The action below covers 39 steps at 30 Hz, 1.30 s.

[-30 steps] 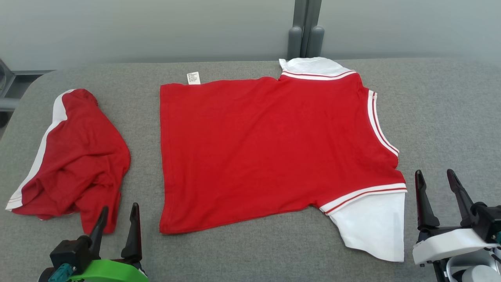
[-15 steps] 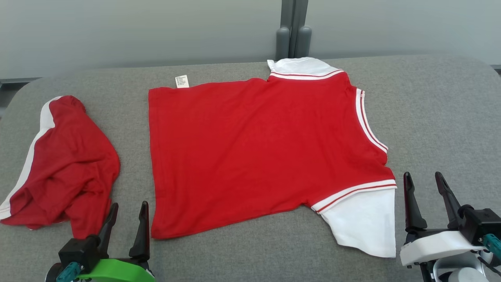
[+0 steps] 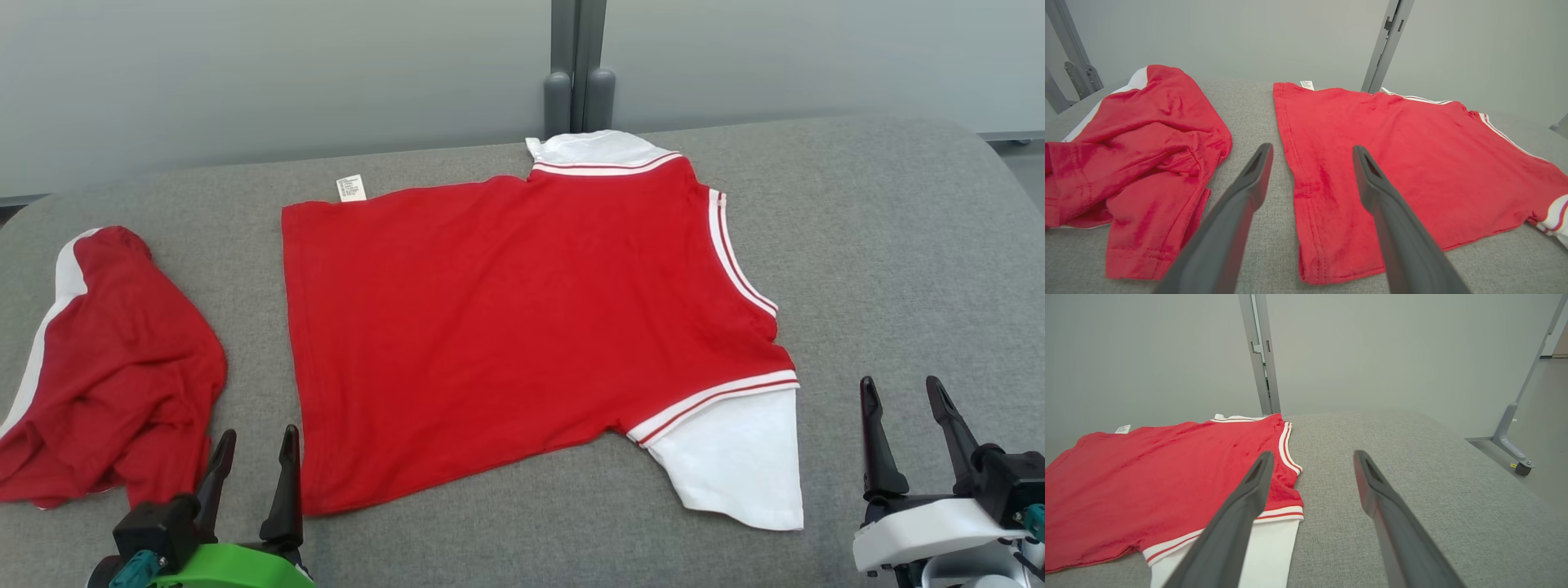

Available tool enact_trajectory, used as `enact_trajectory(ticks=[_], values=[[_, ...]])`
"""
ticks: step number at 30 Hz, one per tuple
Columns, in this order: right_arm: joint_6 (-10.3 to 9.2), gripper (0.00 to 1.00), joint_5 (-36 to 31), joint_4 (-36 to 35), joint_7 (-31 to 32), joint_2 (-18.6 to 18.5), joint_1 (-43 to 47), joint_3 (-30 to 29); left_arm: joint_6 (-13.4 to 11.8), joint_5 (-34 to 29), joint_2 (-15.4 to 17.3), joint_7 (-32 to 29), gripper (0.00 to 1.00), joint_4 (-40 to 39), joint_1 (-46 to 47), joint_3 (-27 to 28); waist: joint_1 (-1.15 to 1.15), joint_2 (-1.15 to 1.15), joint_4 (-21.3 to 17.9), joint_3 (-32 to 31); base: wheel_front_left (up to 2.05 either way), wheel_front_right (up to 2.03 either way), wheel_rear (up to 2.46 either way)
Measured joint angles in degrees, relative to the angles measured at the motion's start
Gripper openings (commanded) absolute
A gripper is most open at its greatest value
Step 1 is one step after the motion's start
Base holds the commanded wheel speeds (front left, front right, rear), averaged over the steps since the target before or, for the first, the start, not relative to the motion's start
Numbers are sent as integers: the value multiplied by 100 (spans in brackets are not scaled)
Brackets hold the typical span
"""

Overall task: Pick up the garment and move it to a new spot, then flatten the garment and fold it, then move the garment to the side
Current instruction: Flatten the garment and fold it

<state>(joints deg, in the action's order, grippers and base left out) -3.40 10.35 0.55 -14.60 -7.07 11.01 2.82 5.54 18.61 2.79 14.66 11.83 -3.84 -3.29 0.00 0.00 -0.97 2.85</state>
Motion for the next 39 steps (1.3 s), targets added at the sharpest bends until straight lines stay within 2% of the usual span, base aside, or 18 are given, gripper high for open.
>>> enact_trajectory(ticks=[19, 24, 30, 35, 38, 39], values=[[289, 100, -86, 66, 0, 155, 33, -196, 33, -93, -5, 0, 100, 112, -3, 22, 0, 0, -143, -55, 0, 0, 0], [401, 100, -85, 722, 1, 201, 351, -13, 48, -134, -11, 0, 100, 424, -98, -108, 0, 0, -128, 20, 0, 0, 0], [497, 100, -76, 1456, 1, 330, 421, 290, 52, -130, -12, 0, 100, 437, -84, -120, 0, 0, -88, 140, 0, 0, 0], [587, 79, -46, 1782, 1, 356, 206, 393, 92, -130, -12, 0, 100, 442, -54, -140, 0, 0, -61, 247, 0, 0, 0], [601, 71, -9, 1959, 1, 361, 20, 434, 96, -130, -12, 0, 100, 450, 44, -177, 0, 0, -34, 303, 0, 0, 0], [611, 49, 18, 2013, 1, 366, -36, 445, 97, -131, -12, 0, 100, 448, 79, -179, 0, 0, -25, 320, 0, 0, 0]])
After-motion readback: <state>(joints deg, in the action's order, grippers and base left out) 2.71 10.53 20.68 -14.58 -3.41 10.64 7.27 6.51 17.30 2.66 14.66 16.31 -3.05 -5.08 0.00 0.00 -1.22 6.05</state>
